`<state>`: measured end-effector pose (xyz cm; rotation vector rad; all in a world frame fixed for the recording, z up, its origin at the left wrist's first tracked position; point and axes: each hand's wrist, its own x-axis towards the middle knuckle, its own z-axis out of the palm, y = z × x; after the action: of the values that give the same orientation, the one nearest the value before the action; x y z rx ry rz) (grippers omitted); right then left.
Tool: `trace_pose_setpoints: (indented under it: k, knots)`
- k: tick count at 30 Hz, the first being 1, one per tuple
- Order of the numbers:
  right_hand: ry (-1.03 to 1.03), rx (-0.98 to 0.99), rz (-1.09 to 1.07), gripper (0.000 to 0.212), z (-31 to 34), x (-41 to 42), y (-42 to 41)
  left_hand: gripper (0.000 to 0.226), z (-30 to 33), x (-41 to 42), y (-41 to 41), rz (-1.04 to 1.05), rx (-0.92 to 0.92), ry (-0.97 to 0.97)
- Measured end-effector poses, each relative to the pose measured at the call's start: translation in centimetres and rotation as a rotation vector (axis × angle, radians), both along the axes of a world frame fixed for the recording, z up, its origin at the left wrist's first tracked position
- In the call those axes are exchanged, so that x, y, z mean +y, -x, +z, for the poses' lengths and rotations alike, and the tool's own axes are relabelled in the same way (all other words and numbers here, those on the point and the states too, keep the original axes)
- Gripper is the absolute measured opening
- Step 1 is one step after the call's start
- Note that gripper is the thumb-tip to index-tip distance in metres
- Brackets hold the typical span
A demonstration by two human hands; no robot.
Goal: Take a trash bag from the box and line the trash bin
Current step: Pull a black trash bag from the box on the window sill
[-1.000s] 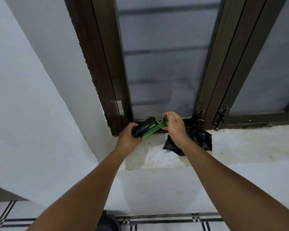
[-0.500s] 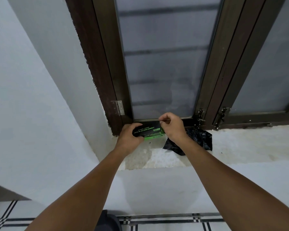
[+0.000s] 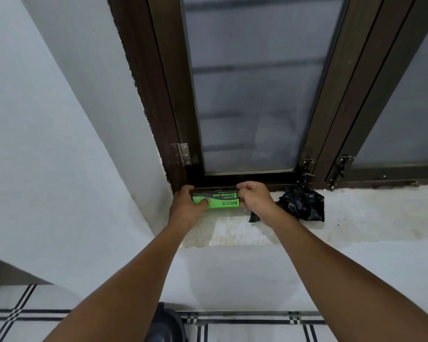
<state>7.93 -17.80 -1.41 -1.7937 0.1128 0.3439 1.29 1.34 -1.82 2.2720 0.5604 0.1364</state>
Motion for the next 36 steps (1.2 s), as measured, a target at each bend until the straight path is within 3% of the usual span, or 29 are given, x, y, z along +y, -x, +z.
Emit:
trace_pose_setpoints:
  k: [4,9,14,21,25,32,34,36]
  knots:
    - [-0.005,0.007,-0.013,0.022,-0.3,0.2,-0.1,0.047,-0.6,0.1,-0.2,0.026,-0.016,0.026]
    - [0.002,0.036,-0.009,0.027,-0.9,0.1,-0.1,0.048,-0.8,0.3,-0.4,0.007,-0.031,0.103]
    - [-0.006,0.081,-0.021,0.023,-1.4,0.0,-0.1,0.044,-1.2,0.2,-0.1,-0.018,-0.005,-0.020]
    - [0.011,0.072,-0.015,0.021,-0.9,-0.3,0.4,0.047,-1.4,0.0,0.1,0.026,-0.013,0.019]
    - [0.042,0.055,-0.013,0.022,-0.7,-0.3,0.6,0.043,-0.9,-0.2,0.3,0.048,-0.001,-0.064]
    - [0.143,-0.171,-0.026,0.024,0.7,-1.2,1.7,0.036,0.3,-2.1,0.4,-0.058,-0.123,-0.318]
    - [0.307,-0.349,-0.064,0.023,1.2,-2.2,2.1,0.033,0.6,-3.4,0.1,-0.143,-0.190,-0.306]
    - [0.612,-0.530,-0.185,0.024,1.6,-3.8,2.7,0.030,0.7,-5.1,-0.4,-0.231,-0.229,-0.288]
